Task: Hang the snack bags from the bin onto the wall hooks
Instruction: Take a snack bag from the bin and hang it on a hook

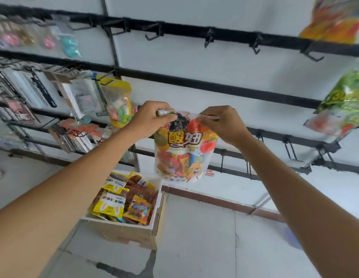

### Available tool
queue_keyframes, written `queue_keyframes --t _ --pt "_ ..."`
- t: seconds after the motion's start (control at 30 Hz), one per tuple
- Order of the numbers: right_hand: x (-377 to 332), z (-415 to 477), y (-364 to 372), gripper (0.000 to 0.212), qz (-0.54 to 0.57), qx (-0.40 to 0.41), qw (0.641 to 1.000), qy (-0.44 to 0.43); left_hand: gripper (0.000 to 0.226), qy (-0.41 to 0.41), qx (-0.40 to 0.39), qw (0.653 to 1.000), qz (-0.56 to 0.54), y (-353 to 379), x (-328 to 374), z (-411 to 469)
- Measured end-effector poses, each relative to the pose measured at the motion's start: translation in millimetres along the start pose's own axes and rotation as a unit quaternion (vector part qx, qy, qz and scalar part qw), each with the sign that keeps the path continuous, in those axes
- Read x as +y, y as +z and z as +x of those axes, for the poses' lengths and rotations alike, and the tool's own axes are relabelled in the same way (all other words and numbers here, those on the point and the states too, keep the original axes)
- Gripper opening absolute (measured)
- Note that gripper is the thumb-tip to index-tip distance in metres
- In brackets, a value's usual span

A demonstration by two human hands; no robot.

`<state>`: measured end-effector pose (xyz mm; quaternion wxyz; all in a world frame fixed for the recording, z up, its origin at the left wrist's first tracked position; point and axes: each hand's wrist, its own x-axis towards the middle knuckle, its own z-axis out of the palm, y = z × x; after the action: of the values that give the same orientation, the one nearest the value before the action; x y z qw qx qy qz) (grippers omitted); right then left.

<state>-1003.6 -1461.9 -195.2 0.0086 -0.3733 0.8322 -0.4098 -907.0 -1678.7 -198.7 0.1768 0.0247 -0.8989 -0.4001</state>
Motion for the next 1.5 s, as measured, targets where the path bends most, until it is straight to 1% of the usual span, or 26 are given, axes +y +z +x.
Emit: queue_keyframes --t 0.07,0.27,0.37,0.53,0.63,0.77,0.87,0.93,1.0,1.07,1.17,1.33,1.5 --pt "-2.3 -13.3 -27.1 0.01 -0.007 0.017 1.0 -0.002 0.002 0.012 0.004 1.0 -0.011 6.0 27.7 1.9" --pt "-1.4 -54.9 -112.2 0.013 -0.008 0.073 0.997 -0.007 0.007 0.028 -0.007 0.998 -0.061 25.1 115.2 8.1" --pt "-1.1 -74.0 -149.8 0.012 -0.026 0.09 0.995 -0.028 0.009 0.035 -0.022 0.996 -0.078 35.1 151.2 10.6" --pt "-2.7 -95.4 -202.9 0.014 -0.053 0.13 0.99 -0.032 0.005 0.073 -0.021 0.994 -0.074 55.2 203.6 22.1" --pt "-2.4 -101.2 -221.5 0.013 -0.072 0.128 0.989 -0.032 0.006 0.091 -0.02 0.993 -0.077 68.0 221.0 27.4" --pt "0.6 -96.0 -227.8 0.016 -0.101 0.125 0.987 -0.028 0.005 0.082 -0.022 0.993 -0.082 82.6 225.6 34.9" --pt "1.6 -81.8 -228.8 0.021 -0.19 0.108 0.976 -0.011 0.008 0.076 -0.027 0.994 -0.078 84.8 220.7 42.7" --pt "2.8 -71.3 -226.7 0.019 -0.217 0.09 0.972 -0.018 0.01 0.075 -0.03 0.993 -0.082 81.0 215.6 48.9" --pt "2.9 -59.7 -220.6 0.018 -0.205 0.07 0.976 -0.025 0.009 0.075 -0.033 0.993 -0.086 74.2 208.6 55.9" --pt "1.5 -46.1 -211.6 0.02 -0.193 0.053 0.979 -0.028 0.008 0.073 -0.035 0.993 -0.09 66.1 199.3 62.7" --pt "-1.4 -26.8 -197.3 0.023 -0.166 0.049 0.985 -0.014 0.008 0.066 -0.03 0.993 -0.094 52.5 180.2 73.6" --pt "-2.4 2.6 -173.9 0.019 -0.162 0.063 0.985 -0.008 0.011 0.069 -0.023 0.991 -0.109 35.2 145.1 94.2" --pt "-1.2 29.0 -162.0 0.015 -0.181 0.099 0.979 0.005 0.013 0.089 -0.014 0.992 -0.087 29.1 122.2 116.7"
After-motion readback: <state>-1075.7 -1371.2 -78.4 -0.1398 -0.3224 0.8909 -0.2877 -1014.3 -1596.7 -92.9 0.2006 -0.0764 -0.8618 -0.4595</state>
